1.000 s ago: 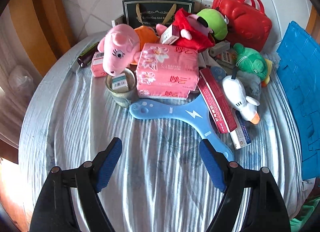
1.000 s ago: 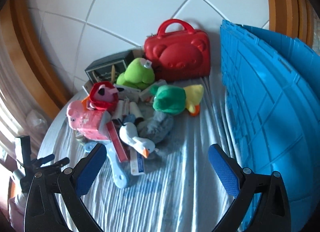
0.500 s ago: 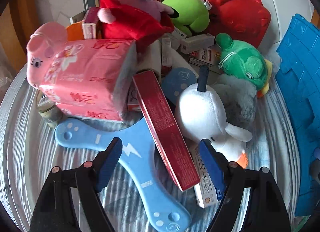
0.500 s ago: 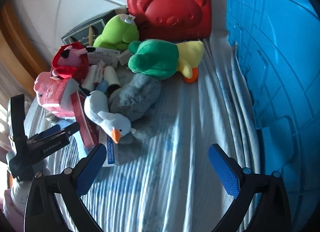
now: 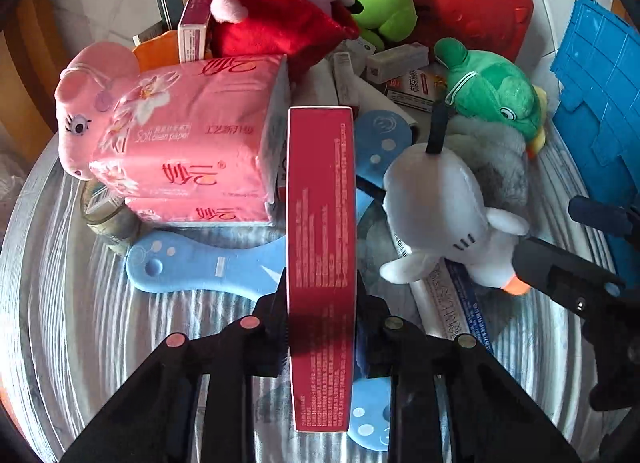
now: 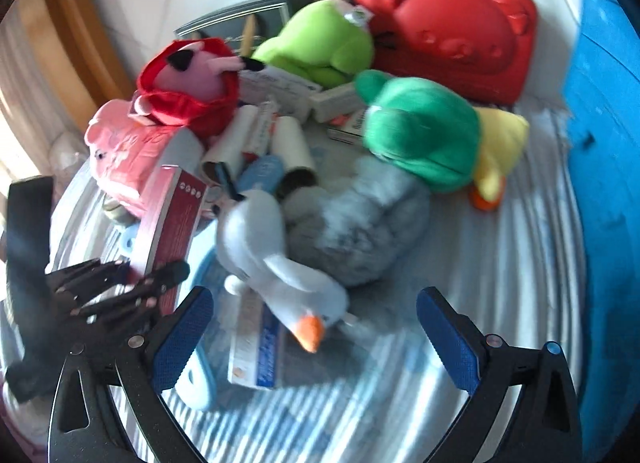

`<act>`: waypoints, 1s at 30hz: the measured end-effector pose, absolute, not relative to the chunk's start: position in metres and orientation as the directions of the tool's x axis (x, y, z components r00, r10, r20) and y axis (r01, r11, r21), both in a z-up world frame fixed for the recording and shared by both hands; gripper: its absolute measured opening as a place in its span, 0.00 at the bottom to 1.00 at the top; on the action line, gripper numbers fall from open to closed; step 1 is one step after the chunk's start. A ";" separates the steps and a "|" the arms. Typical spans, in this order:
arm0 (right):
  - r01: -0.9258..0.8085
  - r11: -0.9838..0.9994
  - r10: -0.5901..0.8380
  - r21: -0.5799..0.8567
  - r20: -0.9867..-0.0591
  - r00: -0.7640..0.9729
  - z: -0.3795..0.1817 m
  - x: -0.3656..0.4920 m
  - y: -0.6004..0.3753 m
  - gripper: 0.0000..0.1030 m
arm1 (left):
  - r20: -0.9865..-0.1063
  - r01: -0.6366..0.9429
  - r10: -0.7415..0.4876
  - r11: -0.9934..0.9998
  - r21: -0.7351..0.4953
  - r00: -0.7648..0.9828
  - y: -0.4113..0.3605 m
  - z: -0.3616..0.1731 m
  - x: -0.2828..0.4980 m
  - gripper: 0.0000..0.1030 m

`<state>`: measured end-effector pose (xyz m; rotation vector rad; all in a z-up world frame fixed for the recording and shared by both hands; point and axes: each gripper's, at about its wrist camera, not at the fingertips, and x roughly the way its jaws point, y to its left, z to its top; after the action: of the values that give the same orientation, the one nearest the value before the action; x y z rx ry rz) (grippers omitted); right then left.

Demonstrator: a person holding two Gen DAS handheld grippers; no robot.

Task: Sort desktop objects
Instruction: 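Grasp the red box with the left tool while the right tool grasps the white goose plush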

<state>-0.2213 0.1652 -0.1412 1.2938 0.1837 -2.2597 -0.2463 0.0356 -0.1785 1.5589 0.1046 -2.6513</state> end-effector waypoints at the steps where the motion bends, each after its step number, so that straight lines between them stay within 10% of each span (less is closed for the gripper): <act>1: 0.513 -0.849 -0.368 0.129 -0.840 -0.398 -0.145 -0.223 0.157 1.00 | -0.879 0.096 -0.020 -0.995 -0.029 -0.477 0.033 -0.183 -0.248 0.24; 9: 0.548 -0.825 -0.360 0.138 -0.876 -0.321 -0.165 -0.236 0.125 1.00 | -0.873 0.112 0.005 -0.991 -0.068 -0.487 0.019 -0.195 -0.250 0.24; 18: 0.561 -0.822 -0.318 0.097 -0.895 -0.312 -0.177 -0.243 0.112 0.42 | -0.875 0.110 0.022 -0.990 -0.085 -0.483 0.018 -0.200 -0.255 0.24; 30: 0.519 -0.844 -0.384 0.137 -0.829 -0.406 -0.108 -0.198 0.151 0.42 | -0.794 0.063 0.032 -0.994 -0.089 -0.607 0.047 -0.127 -0.209 0.23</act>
<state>-0.1977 0.1506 -0.1079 1.2755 0.1918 -2.2507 -0.2088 0.0470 -0.1266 1.3843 0.1679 -2.7960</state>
